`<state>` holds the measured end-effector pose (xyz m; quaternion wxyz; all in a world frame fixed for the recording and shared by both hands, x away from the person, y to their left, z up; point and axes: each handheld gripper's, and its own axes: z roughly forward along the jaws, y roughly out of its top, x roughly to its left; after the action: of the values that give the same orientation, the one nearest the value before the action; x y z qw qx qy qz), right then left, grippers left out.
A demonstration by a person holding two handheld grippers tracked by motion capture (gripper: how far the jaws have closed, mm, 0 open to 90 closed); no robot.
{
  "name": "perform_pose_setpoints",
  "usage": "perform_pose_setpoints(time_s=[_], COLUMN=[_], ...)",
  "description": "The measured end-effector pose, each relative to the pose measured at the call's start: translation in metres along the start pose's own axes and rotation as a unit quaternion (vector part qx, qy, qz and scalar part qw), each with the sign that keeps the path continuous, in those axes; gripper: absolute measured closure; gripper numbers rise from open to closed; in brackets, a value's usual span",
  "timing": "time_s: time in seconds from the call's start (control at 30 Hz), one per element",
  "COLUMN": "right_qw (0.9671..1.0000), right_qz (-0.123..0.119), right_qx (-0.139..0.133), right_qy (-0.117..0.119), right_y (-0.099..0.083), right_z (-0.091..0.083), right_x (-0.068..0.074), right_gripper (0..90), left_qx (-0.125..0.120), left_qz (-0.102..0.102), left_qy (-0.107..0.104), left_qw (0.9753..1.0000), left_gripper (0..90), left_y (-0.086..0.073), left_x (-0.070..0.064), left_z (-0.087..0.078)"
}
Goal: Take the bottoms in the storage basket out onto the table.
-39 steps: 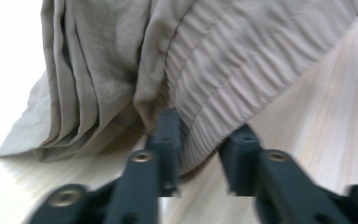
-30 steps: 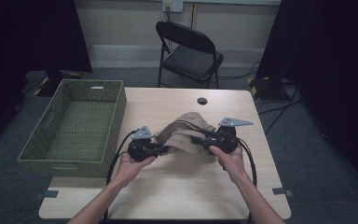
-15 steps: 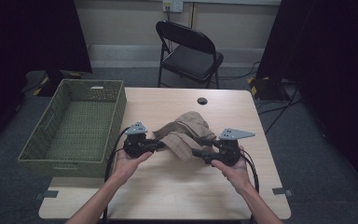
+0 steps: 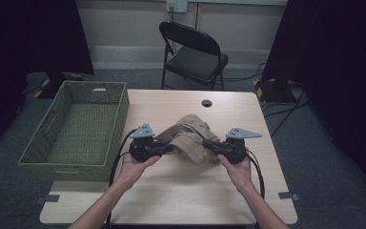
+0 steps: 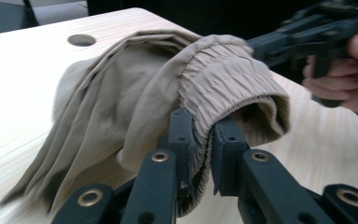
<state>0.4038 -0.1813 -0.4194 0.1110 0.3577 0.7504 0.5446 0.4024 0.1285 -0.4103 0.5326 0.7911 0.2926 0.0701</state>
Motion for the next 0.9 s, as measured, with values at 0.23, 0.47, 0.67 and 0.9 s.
perform_pose_setpoints(time_s=[0.23, 0.47, 0.67, 0.9], right_qw=[0.9998, 0.9993, 0.9999, 0.999], right_qz=[0.004, -0.009, -0.009, -0.032], right_qx=[0.019, 0.032, 0.001, 0.011], right_qy=[0.006, 0.016, 0.015, 0.03], right_y=[-0.005, -0.008, -0.002, -0.007], right_z=[0.016, 0.017, -0.01, -0.008], right_x=[-0.007, 0.002, 0.012, 0.043], right_gripper=[89.6, 76.5, 62.6, 38.1], left_qx=[0.001, -0.015, -0.024, -0.026], left_qz=[0.013, -0.011, -0.028, -0.033], left_qy=[-0.024, -0.012, 0.008, 0.017], left_qw=[0.9996, 0.9998, 0.9993, 0.999], left_gripper=[80.1, 80.7, 81.0, 81.1], left_y=[0.005, 0.003, 0.001, -0.001], left_x=[-0.008, 0.002, 0.012, 0.013], left_z=[0.002, -0.001, -0.006, -0.006])
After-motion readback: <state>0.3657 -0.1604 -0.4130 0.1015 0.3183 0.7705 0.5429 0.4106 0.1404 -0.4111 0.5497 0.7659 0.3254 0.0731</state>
